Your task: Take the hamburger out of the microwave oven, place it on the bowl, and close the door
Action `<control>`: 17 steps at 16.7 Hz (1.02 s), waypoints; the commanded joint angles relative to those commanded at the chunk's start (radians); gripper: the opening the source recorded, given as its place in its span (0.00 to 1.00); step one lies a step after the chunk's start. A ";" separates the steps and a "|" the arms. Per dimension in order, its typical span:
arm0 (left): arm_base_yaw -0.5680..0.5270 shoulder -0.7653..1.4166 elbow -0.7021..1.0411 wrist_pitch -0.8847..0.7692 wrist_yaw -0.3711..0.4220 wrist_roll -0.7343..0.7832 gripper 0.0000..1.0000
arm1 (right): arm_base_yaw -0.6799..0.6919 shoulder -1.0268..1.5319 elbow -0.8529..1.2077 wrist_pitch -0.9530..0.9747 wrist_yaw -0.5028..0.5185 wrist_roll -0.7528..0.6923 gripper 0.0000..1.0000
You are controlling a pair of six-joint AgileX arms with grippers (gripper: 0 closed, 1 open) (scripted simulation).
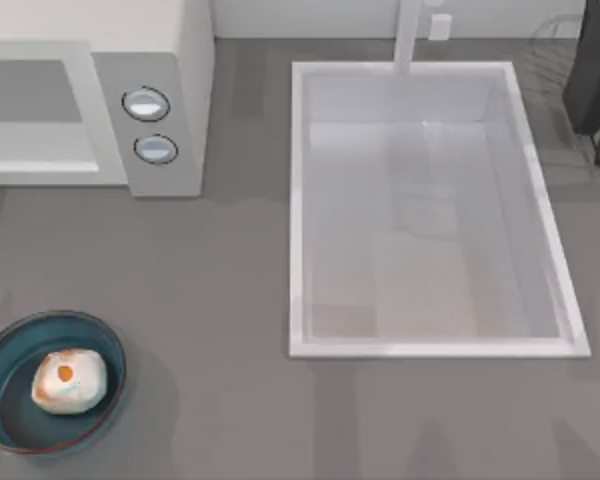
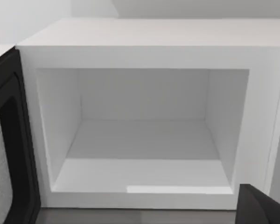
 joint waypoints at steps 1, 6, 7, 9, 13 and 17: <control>0.022 0.003 0.001 0.001 0.022 0.000 0.00 | 0.000 0.000 0.000 0.000 0.000 0.000 1.00; 0.034 0.001 -0.001 0.002 0.034 0.001 0.00 | 0.000 0.000 0.000 0.000 0.000 0.000 1.00; 0.037 -0.001 -0.001 0.000 0.037 0.001 0.00 | 0.000 0.000 0.000 0.000 0.000 0.000 1.00; 0.076 -0.021 -0.001 -0.019 0.076 0.000 0.00 | 0.000 0.000 0.000 0.000 0.000 0.000 1.00; 0.241 -0.090 -0.002 -0.087 0.241 -0.001 0.00 | 0.000 0.000 0.000 0.000 0.000 0.000 1.00; 0.304 -0.124 -0.003 -0.121 0.304 -0.001 0.00 | 0.000 0.000 0.000 0.000 0.000 0.000 1.00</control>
